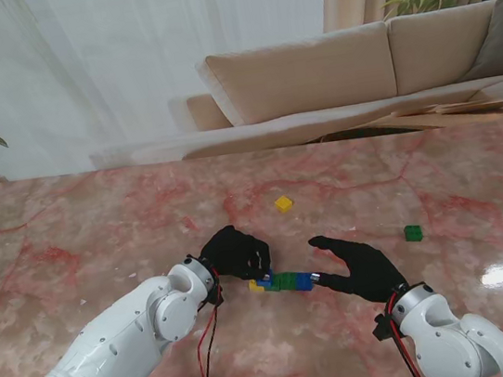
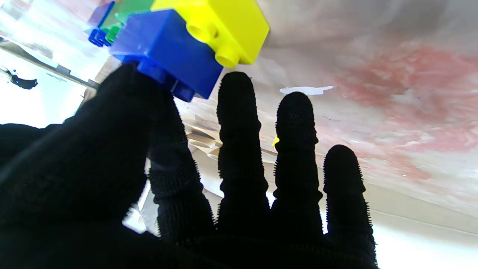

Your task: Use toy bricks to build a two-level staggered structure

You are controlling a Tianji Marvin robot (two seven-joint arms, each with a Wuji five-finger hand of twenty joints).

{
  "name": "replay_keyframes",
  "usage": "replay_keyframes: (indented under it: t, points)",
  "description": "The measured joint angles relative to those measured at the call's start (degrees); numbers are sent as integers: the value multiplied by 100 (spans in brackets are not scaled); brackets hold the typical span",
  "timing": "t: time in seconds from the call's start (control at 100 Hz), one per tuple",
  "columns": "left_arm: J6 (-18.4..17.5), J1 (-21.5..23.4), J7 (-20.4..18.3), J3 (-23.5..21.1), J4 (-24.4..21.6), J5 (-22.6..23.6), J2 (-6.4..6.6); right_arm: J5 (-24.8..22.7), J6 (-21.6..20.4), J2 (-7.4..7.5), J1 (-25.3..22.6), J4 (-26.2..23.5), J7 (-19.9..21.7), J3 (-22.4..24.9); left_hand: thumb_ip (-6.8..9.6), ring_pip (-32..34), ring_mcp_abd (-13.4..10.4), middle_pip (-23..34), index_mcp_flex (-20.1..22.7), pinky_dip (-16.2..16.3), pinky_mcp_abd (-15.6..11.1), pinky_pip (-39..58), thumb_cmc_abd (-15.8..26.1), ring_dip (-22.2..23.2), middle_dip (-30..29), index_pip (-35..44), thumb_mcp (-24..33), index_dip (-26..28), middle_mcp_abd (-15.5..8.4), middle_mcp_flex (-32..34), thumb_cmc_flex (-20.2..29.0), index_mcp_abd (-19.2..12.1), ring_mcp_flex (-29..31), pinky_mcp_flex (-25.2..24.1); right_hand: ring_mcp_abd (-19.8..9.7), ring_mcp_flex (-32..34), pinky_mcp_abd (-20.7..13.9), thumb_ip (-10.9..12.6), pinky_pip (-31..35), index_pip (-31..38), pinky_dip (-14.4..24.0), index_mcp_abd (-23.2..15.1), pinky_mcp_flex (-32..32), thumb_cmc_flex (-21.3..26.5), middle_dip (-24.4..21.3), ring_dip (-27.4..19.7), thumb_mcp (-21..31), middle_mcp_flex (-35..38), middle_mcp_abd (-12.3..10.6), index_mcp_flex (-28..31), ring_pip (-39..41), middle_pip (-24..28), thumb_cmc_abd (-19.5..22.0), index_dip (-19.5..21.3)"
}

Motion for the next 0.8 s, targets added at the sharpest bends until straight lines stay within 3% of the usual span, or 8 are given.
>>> replay_keyframes:
  t: [0.36, 0.65, 0.8]
  points:
    - [132, 391, 492, -250, -141, 133, -35, -6, 0, 2, 7, -5, -7, -7, 13, -1, 3, 0, 0, 0, -1, 1, 60, 0, 77, -59, 35, -70, 0, 0, 13, 105, -202, -190, 0, 0, 0, 0, 0, 0, 0, 0, 0, 0, 0, 0, 0, 0, 0, 0, 0, 0, 0, 0]
    - [233, 650, 549, -474, -373, 241, -31, -20, 1, 1, 6, -13, -19, -9, 20, -103, 4, -146, 23, 0, -1, -5, 65, 0, 95, -206, 19, -66, 101, -95, 325, 559, -353, -318, 0, 0, 0, 0, 0, 0, 0, 0, 0, 0, 0, 0, 0, 0, 0, 0, 0, 0, 0, 0]
    - [312, 793, 542, -584, -514, 244, -14, -22, 4, 1, 12, -14, -21, -21, 21, -133, 4, -151, 25, 0, -1, -16, 63, 0, 96, -230, 19, -1, 113, -97, 339, 613, -350, -334, 0, 0, 0, 0, 0, 0, 0, 0, 0, 0, 0, 0, 0, 0, 0, 0, 0, 0, 0, 0]
